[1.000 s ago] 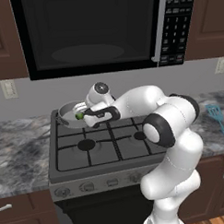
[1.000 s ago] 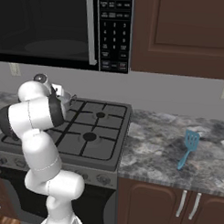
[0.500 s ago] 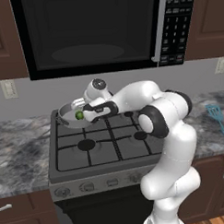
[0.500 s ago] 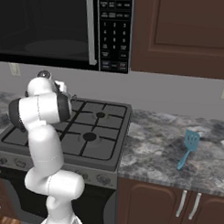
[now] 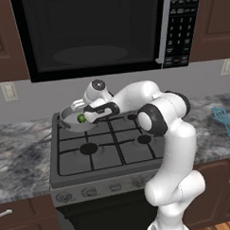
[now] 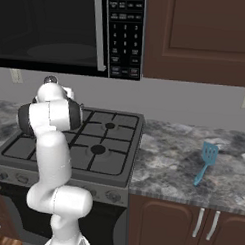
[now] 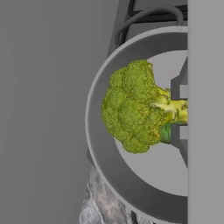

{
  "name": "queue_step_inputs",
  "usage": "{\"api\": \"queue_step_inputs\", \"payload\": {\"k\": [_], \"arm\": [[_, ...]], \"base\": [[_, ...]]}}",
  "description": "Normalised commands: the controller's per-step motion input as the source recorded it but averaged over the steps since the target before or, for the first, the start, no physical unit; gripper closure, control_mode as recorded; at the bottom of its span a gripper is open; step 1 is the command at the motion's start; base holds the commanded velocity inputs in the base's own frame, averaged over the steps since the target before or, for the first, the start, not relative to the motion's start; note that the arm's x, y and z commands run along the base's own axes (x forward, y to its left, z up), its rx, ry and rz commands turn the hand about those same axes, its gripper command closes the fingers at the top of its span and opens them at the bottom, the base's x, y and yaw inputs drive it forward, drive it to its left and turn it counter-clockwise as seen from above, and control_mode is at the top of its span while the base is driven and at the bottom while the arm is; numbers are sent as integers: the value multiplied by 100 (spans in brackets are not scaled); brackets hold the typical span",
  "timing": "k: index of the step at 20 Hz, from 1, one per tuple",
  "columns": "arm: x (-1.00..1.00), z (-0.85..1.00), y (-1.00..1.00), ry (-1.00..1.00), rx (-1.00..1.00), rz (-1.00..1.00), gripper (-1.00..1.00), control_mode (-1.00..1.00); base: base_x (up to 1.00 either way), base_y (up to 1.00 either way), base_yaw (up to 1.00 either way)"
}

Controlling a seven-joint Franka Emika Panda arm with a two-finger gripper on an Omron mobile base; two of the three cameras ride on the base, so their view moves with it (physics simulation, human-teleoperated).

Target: Put the avocado and broccoli in the pot. Retrieve the spatula and lightly stir the vegetables in the pot.

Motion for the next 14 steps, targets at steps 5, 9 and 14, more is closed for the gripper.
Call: {"api": "queue_step_inputs", "payload": {"k": [5, 9, 14], "arm": [[20, -10, 16, 0, 0, 0, 100, -100], [11, -6, 7, 0, 0, 0, 100, -100], [0, 0, 0, 0, 0, 0, -100, -100]], "base": [[0, 0, 0], [0, 0, 0], [0, 0, 0]]}}
